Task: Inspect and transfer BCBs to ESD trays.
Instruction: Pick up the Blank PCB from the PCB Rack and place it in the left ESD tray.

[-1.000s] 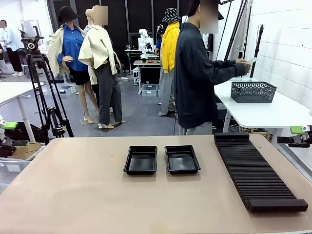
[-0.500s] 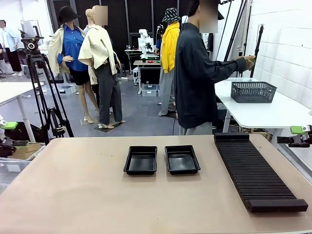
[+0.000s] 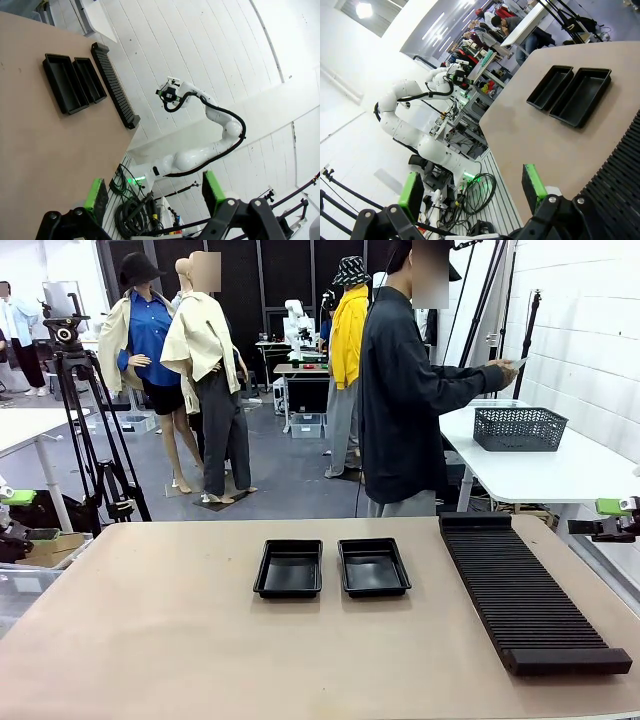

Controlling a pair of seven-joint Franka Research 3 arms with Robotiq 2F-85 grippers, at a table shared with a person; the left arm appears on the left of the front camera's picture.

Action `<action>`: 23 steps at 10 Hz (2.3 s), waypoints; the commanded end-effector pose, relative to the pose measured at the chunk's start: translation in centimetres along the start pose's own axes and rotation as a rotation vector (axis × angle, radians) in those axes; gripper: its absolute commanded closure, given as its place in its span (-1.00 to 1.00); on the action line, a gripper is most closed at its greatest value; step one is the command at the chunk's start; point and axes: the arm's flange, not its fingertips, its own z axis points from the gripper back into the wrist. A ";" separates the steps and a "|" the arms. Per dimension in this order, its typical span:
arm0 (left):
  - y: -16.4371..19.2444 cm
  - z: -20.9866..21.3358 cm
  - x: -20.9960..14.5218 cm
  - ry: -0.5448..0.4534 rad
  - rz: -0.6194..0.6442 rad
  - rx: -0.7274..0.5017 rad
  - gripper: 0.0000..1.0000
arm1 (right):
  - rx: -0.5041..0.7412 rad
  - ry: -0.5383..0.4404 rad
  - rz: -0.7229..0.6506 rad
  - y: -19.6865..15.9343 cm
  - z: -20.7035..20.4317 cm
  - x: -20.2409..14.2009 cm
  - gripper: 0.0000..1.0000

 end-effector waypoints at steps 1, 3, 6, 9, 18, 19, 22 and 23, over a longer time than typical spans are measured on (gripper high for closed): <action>0.0 0.1 -0.2 -0.001 0.000 0.008 -1.00 | 0.001 -0.001 0.003 0.0 0.0 0.0 -1.00; 0.0 0.1 -0.2 -0.001 0.000 0.008 -1.00 | 0.001 -0.001 0.003 0.0 0.0 0.0 -1.00; 0.0 0.1 -0.2 -0.001 0.000 0.008 -1.00 | 0.001 -0.001 0.003 0.0 0.0 0.0 -1.00; 0.0 0.1 -0.2 -0.001 0.000 0.008 -1.00 | 0.001 -0.001 0.003 0.0 0.0 0.0 -1.00; 0.0 0.1 -0.2 -0.001 0.000 0.008 -1.00 | 0.001 -0.001 0.003 0.0 0.0 0.0 -1.00; 0.0 0.1 -0.2 -0.001 0.000 0.008 -1.00 | 0.001 -0.001 0.003 0.0 0.0 0.0 -1.00; 0.0 0.1 -0.2 -0.001 0.000 0.008 -1.00 | 0.001 -0.001 0.003 0.0 0.0 0.0 -1.00; 0.0 0.1 -0.2 -0.001 0.000 0.008 -1.00 | 0.001 -0.001 0.003 0.0 0.0 0.0 -1.00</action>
